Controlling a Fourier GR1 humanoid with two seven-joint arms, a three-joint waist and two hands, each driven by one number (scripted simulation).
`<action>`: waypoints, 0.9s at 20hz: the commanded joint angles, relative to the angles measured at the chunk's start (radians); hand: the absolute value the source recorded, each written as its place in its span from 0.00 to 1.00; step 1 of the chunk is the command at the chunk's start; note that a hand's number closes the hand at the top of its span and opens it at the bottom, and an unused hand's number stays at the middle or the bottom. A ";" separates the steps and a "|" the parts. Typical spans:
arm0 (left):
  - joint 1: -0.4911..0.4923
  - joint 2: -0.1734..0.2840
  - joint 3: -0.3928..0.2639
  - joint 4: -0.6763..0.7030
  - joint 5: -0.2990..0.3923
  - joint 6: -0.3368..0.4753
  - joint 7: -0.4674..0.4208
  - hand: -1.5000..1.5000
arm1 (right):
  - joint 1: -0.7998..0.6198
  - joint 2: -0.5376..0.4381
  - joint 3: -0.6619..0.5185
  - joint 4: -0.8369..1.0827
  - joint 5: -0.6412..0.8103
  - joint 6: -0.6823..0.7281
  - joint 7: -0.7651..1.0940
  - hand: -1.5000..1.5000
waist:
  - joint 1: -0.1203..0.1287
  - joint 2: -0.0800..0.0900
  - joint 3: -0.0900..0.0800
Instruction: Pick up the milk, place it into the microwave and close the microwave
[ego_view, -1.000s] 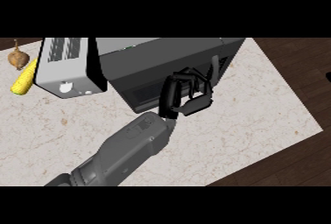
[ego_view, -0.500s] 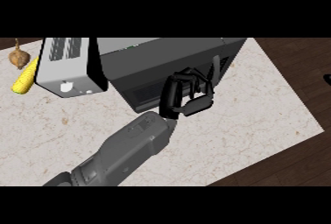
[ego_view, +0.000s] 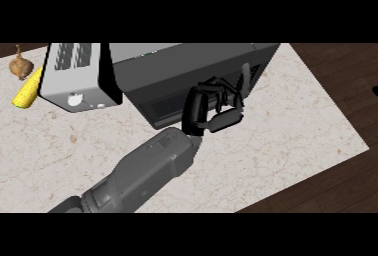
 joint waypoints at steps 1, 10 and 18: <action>-0.065 0.000 0.039 0.095 0.026 -0.018 0.028 1.00 | -0.007 -0.015 -0.005 -0.004 -0.019 0.002 0.010 0.00 | -0.006 0.014 -0.003; -0.086 0.001 -0.031 0.135 0.013 -0.015 0.038 1.00 | -0.023 -0.036 -0.001 -0.003 -0.063 0.043 0.015 0.00 | -0.009 0.013 0.003; -0.070 0.000 -0.042 0.196 0.043 0.053 0.081 1.00 | -0.015 -0.050 0.005 -0.021 -0.118 0.070 0.023 0.00 | 0.019 0.003 0.001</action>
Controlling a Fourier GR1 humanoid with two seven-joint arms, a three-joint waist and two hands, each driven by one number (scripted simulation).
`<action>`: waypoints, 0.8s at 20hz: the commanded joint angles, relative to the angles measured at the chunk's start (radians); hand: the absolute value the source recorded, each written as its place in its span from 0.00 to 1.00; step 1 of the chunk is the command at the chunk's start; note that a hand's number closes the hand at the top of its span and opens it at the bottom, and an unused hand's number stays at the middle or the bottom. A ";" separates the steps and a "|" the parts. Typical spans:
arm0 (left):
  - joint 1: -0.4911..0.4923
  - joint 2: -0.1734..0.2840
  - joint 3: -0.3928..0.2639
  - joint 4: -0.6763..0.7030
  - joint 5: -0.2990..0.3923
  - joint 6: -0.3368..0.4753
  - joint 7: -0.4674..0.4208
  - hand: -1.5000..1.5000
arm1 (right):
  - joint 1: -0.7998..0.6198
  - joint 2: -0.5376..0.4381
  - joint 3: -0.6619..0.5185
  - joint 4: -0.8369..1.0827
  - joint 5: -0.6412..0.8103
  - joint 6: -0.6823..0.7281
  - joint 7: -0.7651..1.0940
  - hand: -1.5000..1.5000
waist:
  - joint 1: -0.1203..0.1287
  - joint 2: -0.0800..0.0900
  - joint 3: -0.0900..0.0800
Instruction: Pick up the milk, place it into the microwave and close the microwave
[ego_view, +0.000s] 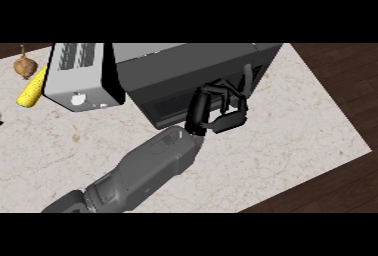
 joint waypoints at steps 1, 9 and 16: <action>-0.010 0.001 0.043 0.131 0.041 0.027 0.053 1.00 | 0.002 -0.026 -0.006 -0.005 -0.031 0.020 0.011 0.00 | 0.016 0.013 -0.005; 0.041 0.001 0.026 0.160 0.098 0.056 0.065 1.00 | 0.043 -0.040 -0.042 -0.029 -0.052 0.004 0.014 0.00 | 0.063 0.002 -0.007; 0.042 0.001 0.008 0.166 0.131 0.035 0.050 0.00 | 0.080 -0.065 -0.062 -0.077 -0.079 -0.009 0.032 0.00 | 0.077 -0.008 -0.009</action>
